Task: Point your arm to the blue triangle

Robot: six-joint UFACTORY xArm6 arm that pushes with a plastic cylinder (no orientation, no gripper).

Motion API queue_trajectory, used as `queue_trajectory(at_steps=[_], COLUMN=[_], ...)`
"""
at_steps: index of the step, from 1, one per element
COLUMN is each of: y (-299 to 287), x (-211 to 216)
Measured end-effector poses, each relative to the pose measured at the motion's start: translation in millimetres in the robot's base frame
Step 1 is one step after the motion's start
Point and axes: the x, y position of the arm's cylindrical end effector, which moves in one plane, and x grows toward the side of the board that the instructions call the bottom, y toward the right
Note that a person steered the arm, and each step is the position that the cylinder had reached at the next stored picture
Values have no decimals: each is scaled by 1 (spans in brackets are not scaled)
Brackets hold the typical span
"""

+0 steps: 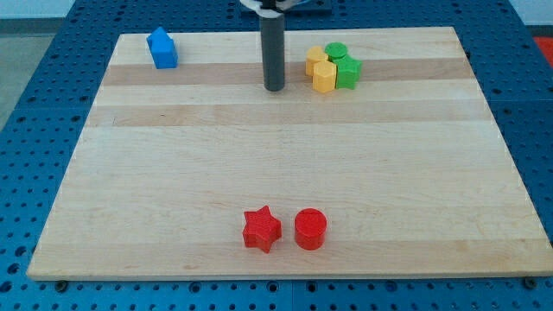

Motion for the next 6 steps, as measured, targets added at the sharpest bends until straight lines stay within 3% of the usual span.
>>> queue_trajectory(at_steps=[4,6], y=[-60,-108], x=[-108,-127])
